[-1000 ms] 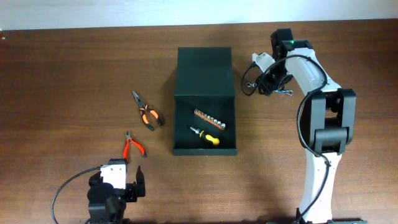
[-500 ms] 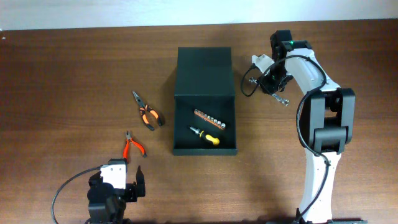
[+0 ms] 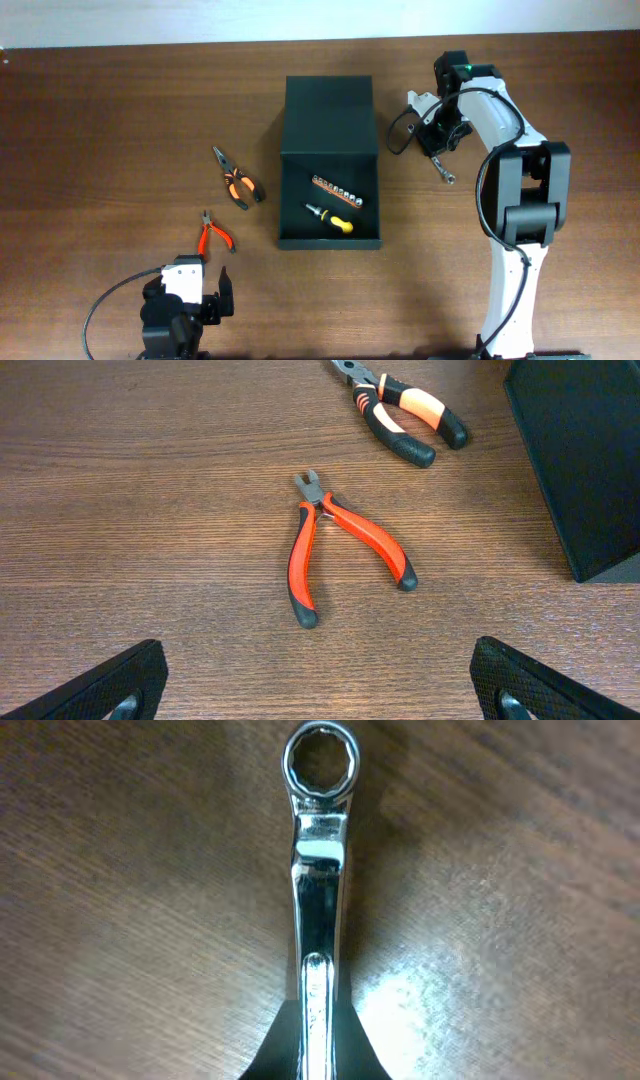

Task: Pack container
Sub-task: 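Reach right gripper to the silver wrench and grasp it, then place the wrench into the box beside the screwdriver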

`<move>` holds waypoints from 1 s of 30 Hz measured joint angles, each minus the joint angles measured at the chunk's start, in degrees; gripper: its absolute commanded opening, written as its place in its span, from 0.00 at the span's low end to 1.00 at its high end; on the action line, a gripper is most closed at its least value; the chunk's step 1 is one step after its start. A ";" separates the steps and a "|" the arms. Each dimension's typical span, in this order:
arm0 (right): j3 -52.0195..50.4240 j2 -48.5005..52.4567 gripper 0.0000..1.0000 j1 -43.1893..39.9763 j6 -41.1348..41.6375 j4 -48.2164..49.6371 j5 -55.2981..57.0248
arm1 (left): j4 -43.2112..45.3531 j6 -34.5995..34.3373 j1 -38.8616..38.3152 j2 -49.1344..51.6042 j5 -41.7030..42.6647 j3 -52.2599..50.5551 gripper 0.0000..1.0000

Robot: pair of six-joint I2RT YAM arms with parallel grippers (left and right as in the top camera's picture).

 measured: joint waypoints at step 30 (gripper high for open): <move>30.75 0.94 0.04 20.59 1.97 -32.44 -9.88 | 0.00 0.00 0.00 0.00 0.00 0.00 0.99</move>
